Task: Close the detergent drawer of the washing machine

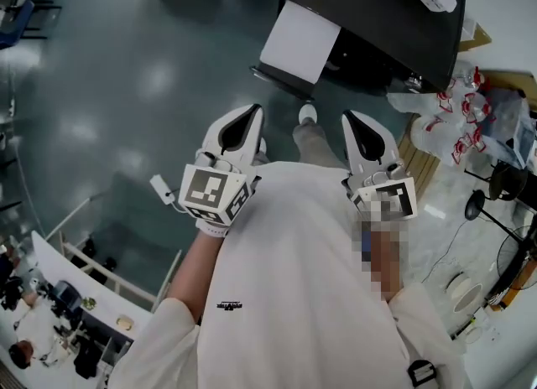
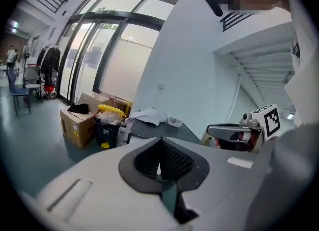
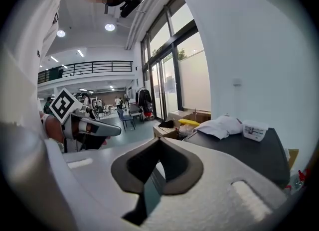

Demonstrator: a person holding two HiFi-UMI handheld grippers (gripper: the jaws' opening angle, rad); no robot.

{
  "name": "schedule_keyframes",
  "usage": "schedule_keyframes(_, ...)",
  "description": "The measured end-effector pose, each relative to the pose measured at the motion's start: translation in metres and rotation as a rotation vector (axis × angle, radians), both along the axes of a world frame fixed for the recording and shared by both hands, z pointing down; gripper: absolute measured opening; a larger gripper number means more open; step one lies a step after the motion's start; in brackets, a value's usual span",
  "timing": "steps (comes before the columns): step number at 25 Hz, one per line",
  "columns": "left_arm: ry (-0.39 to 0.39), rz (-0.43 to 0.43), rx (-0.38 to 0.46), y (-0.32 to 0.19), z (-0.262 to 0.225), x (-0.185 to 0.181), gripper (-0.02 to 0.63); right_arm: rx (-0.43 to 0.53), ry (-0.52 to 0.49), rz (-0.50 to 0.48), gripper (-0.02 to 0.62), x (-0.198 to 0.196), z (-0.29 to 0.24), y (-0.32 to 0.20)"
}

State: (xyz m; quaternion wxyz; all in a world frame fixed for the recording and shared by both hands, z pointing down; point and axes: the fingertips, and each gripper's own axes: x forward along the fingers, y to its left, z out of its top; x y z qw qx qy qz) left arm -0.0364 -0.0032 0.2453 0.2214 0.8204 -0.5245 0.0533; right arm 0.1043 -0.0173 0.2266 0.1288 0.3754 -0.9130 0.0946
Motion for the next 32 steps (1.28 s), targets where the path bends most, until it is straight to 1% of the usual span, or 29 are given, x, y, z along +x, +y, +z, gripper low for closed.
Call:
schedule_keyframes(4,-0.040,-0.067,-0.006,-0.024,-0.004,0.015,0.018,0.003,-0.023,-0.092,0.002,0.013,0.000,-0.043)
schedule_keyframes(7,-0.058,-0.126,-0.015,-0.041,-0.004,0.021,0.018,0.008,-0.029,-0.179,0.002,0.013,0.000,-0.070)
schedule_keyframes(10,-0.079,-0.194,-0.003,-0.053,-0.008,0.022,0.018,0.001,-0.040,-0.256,0.002,0.008,-0.001,-0.091)
schedule_keyframes(14,-0.119,-0.242,-0.006,-0.054,-0.002,0.020,0.018,-0.032,-0.056,-0.333,0.002,-0.004,0.004,-0.110)
schedule_keyframes(17,-0.135,-0.282,-0.022,-0.052,0.009,0.016,0.018,-0.050,-0.036,-0.404,0.002,-0.013,0.014,-0.118)
schedule_keyframes(19,-0.153,-0.304,-0.016,-0.050,0.015,0.012,0.018,-0.057,-0.016,-0.450,0.002,-0.022,0.020,-0.117)
schedule_keyframes(23,-0.213,-0.279,0.021,-0.051,0.026,0.006,0.018,-0.053,0.007,-0.499,0.002,-0.036,0.026,-0.113)
schedule_keyframes(28,-0.234,-0.259,0.015,-0.043,0.052,-0.002,0.018,-0.054,0.017,-0.508,0.002,-0.050,0.037,-0.100)
schedule_keyframes(32,-0.276,-0.221,-0.010,-0.037,0.081,-0.005,0.018,-0.061,0.014,-0.496,0.002,-0.057,0.049,-0.089)
